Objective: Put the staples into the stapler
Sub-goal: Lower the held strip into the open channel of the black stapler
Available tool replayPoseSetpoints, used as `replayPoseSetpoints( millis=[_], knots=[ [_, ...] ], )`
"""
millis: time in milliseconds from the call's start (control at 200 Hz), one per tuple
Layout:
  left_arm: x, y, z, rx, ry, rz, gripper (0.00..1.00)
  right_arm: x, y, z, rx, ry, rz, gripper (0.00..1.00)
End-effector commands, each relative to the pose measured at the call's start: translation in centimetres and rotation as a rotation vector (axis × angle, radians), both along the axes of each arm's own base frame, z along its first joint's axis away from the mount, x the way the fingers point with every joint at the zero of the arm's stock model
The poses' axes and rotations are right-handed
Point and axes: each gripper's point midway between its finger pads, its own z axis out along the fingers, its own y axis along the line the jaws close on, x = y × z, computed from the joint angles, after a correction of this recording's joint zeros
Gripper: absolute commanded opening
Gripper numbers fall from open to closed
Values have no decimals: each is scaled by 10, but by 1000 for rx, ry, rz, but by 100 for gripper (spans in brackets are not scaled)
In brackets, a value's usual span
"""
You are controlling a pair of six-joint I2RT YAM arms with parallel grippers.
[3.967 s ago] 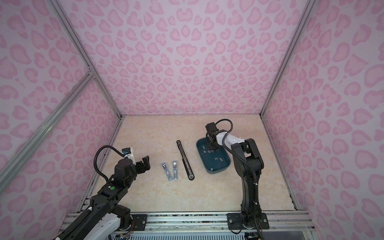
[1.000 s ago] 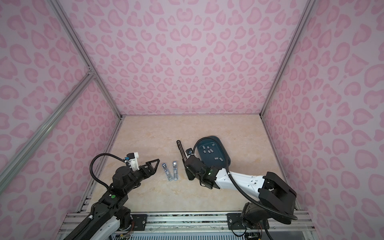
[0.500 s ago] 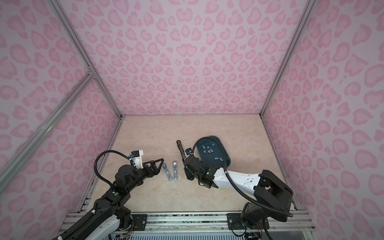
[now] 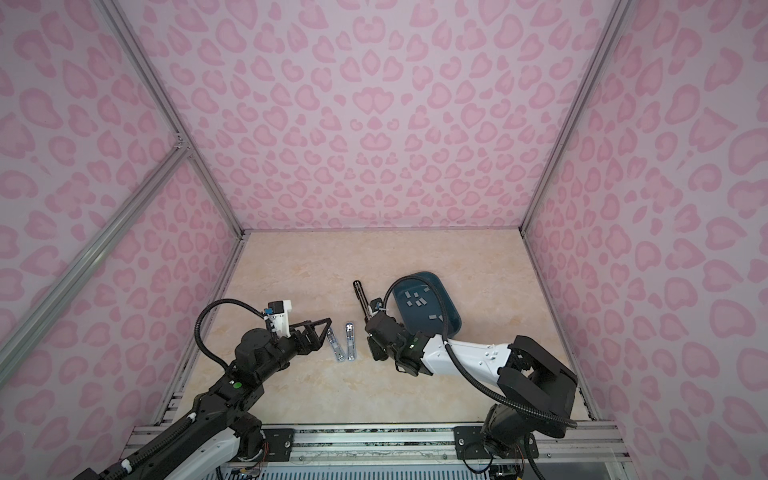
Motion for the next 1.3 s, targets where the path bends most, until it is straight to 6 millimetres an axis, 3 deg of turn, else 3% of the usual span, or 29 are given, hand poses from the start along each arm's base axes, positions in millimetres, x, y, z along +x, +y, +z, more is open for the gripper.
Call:
replayPoseSetpoints(
  millis=[0,615,1295],
  knots=[
    [3,-1,16,-21,-57,2,97,1,-3,-5,-10,5,-18,15],
    [5,1,14,-8,-47,14,97,5,0,-22,-38,54,-18,14],
    [6,-1,10,0,-29,10,97,3,3,-19,-36,41,-5,13]
  ],
)
